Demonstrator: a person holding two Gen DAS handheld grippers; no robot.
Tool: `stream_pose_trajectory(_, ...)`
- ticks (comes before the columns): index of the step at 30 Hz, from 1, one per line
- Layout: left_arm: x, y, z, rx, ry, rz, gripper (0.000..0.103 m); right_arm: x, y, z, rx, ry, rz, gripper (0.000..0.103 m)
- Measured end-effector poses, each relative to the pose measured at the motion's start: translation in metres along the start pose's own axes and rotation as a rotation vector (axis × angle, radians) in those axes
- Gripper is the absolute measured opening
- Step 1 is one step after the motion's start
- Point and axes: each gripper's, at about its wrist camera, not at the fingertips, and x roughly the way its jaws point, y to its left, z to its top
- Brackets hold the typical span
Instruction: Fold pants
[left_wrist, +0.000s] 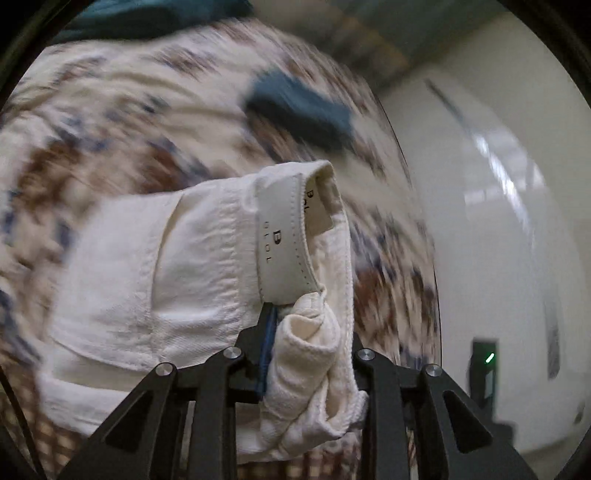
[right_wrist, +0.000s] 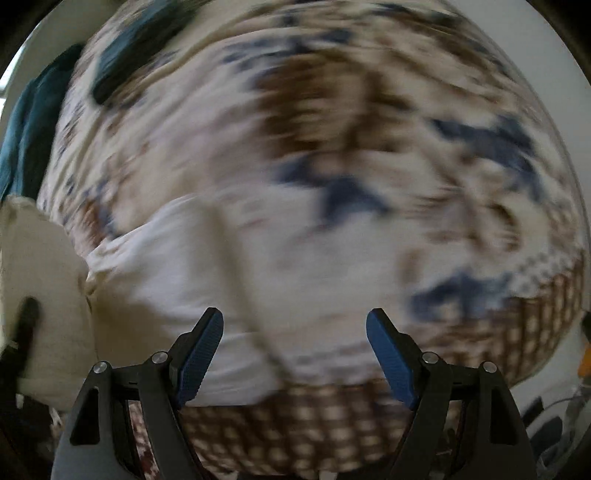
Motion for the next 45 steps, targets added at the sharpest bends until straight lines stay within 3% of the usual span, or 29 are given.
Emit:
stream_pose_trajectory(3, 0.051, -0.034, -0.03, 0.096, 0.094, 0.023, 0.022, -0.004, -0.051, 0.006, 0.073, -0.011, -0.022, 0.082)
stream_pose_trajectory(5, 0.08, -0.044, -0.047, 0.153, 0.155, 0.078, 0.022, -0.005, -0.078, 0.008, 0.11, -0.013, -0.03, 0.082)
stream_pose_trajectory(7, 0.093, -0.044, -0.056, 0.169, 0.187, 0.136, 0.026, -0.003, -0.097, 0.01, 0.137, 0.002, -0.022, 0.082)
stream_pose_trajectory(9, 0.087, -0.046, -0.056, 0.173, 0.206, 0.145, 0.036, -0.003, -0.107, 0.012, 0.14, 0.011, 0.009, 0.082)
stream_pose_trajectory(12, 0.062, -0.048, -0.048, 0.117, 0.213, 0.073, 0.076, -0.009, -0.109, 0.014, 0.083, -0.01, 0.058, 0.082)
stream_pose_trajectory(13, 0.05, -0.052, -0.05, 0.125, 0.2, 0.076, 0.102, -0.011, -0.106, 0.014, 0.059, -0.017, 0.086, 0.082)
stream_pose_trajectory(16, 0.015, -0.058, -0.045, 0.168, 0.182, 0.124, 0.103, -0.016, -0.084, 0.016, -0.003, -0.022, 0.182, 0.082)
stream_pose_trajectory(19, -0.019, -0.033, -0.026, 0.134, 0.133, 0.213, 0.103, -0.009, -0.048, 0.02, -0.065, 0.023, 0.308, 0.082)
stream_pose_trajectory(22, -0.038, 0.015, -0.001, 0.087, 0.085, 0.36, 0.103, 0.012, -0.016, 0.024, -0.091, 0.095, 0.394, 0.082)
stream_pose_trajectory(25, -0.028, 0.079, 0.019, -0.002, 0.105, 0.482, 0.103, 0.041, 0.003, 0.021, -0.102, 0.188, 0.384, 0.082)
stream_pose_trajectory(26, -0.023, 0.094, 0.022, -0.023, 0.116, 0.498, 0.103, 0.05, 0.006, 0.021, -0.103, 0.212, 0.359, 0.076)
stream_pose_trajectory(27, -0.017, 0.105, 0.025, -0.034, 0.127, 0.512, 0.103, 0.058, 0.011, 0.019, -0.103, 0.222, 0.321, 0.043)
stream_pose_trajectory(28, -0.008, 0.116, 0.026, -0.039, 0.145, 0.522, 0.103, 0.059, 0.012, 0.016, -0.101, 0.218, 0.325, 0.036)
stream_pose_trajectory(35, 0.023, 0.129, 0.02, -0.018, 0.23, 0.495, 0.103, -0.002, 0.006, -0.011, -0.162, 0.102, 0.244, 0.013)
stream_pose_trajectory(41, 0.034, 0.124, 0.025, 0.006, 0.273, 0.465, 0.103, 0.053, -0.017, -0.011, -0.06, 0.308, 0.195, 0.015)
stream_pose_trajectory(43, 0.03, 0.118, 0.033, 0.037, 0.245, 0.458, 0.103, 0.047, -0.014, 0.0, -0.067, 0.31, 0.202, 0.023)
stream_pose_trajectory(44, 0.027, 0.114, 0.038, 0.049, 0.225, 0.452, 0.103, 0.038, -0.012, 0.007, -0.072, 0.285, 0.205, 0.034)
stream_pose_trajectory(45, 0.024, 0.111, 0.042, 0.062, 0.203, 0.451, 0.103, 0.028, -0.011, 0.014, -0.072, 0.252, 0.217, 0.052)
